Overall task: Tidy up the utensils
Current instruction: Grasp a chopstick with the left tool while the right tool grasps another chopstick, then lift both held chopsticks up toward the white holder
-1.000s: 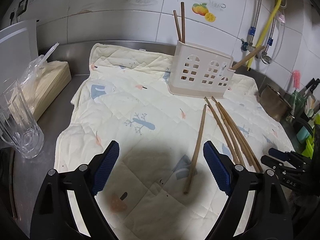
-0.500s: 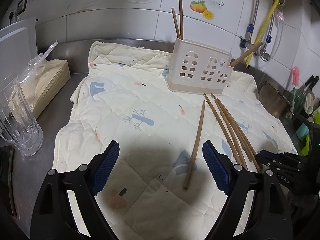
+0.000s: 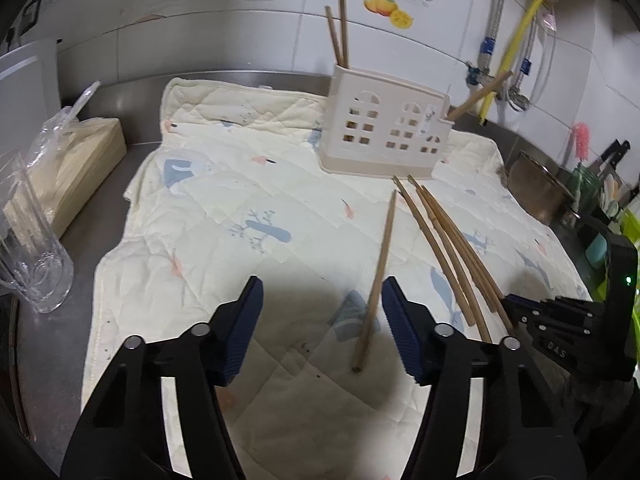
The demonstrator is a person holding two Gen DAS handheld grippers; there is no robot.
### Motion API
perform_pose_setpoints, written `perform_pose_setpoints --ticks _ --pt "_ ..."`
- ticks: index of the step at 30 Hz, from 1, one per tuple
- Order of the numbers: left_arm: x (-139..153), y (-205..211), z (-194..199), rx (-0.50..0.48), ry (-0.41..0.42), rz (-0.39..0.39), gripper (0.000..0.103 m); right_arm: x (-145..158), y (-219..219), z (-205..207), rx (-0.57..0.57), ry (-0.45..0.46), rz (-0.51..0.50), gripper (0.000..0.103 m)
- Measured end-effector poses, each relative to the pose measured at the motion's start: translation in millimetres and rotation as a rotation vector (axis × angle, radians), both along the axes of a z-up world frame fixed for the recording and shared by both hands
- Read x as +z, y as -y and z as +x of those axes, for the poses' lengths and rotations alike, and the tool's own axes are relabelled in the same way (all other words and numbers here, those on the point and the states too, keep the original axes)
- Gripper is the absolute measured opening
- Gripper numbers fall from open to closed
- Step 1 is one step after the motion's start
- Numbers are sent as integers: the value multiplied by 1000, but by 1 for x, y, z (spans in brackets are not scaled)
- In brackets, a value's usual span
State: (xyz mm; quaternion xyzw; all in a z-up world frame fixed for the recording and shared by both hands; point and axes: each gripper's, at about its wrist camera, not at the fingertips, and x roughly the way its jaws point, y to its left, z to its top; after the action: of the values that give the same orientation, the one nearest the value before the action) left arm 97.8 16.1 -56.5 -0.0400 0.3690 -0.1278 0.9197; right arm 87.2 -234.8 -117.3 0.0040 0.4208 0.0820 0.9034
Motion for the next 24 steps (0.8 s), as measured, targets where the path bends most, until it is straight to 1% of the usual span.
perform_pose_setpoints --ticks 5,9,14,16,20,24 --pt "-8 15 2 -67 -26 0 52 0 0 -1 1 7 -14 8" --pt "-18 27 8 -109 -61 16 40 2 5 -4 -11 16 -6 8" --pt "-31 38 19 -140 -106 27 30 13 14 -7 -29 50 -1 7" --pt "-35 42 22 -147 -119 31 24 18 17 -9 -34 66 3 7" --pt "-40 51 32 -151 -147 55 22 34 21 -13 -40 112 7 7" --pt "-43 53 39 -144 -169 61 20 52 26 -15 -44 161 15 7"
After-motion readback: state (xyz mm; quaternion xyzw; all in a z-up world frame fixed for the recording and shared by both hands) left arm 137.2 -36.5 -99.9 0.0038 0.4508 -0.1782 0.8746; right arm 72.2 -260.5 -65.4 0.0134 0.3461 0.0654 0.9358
